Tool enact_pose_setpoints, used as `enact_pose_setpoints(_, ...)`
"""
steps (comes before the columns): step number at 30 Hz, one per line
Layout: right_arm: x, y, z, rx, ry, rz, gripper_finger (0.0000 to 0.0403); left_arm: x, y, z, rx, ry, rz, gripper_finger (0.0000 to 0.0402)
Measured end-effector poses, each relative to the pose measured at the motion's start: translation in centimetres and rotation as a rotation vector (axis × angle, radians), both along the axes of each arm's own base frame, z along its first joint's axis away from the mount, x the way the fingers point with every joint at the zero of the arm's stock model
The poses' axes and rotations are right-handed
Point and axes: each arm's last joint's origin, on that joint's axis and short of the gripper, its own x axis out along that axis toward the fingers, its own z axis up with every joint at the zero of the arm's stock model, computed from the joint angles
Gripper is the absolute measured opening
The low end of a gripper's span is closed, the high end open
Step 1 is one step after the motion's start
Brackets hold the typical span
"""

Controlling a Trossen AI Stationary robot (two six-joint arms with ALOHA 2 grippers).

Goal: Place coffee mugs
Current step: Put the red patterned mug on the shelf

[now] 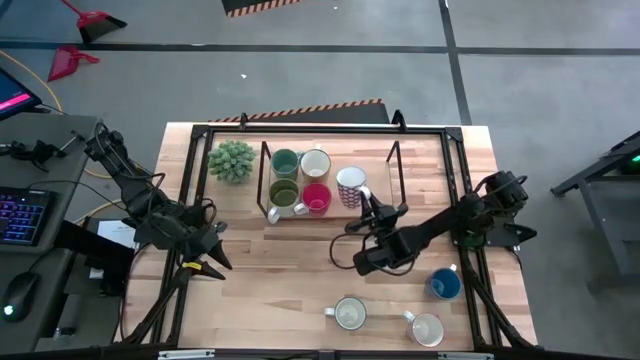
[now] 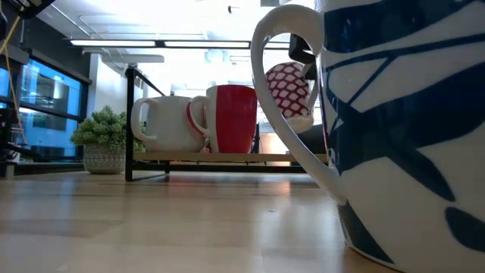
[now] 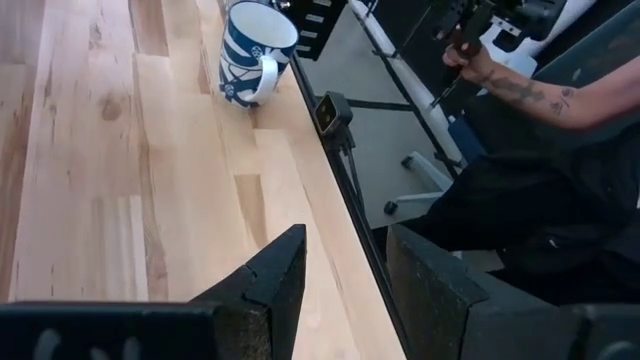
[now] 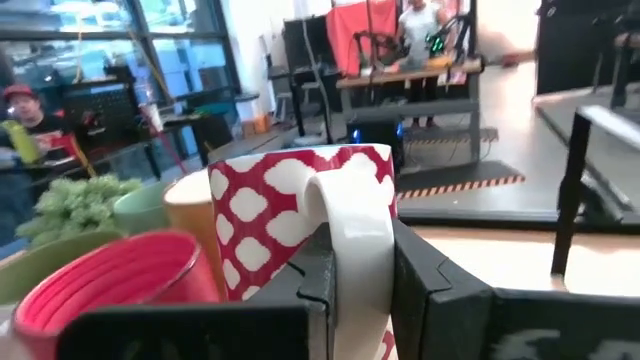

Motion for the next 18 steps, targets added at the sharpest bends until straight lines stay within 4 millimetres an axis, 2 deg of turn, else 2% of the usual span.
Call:
enact_pose_setpoints(10,0.3,-1.4,-0.5,0.087,0.025,-0.013,0.0029,0.0,0.0,0.0,0.004,-0.003,-0.002,0.0131)
enact_pose_setpoints(18,0.7,-1.2,-1.9,0.086,0.043,-0.011,0.0029,0.1,0.0,0.0,0.013,-0.012,0.017,0.0131)
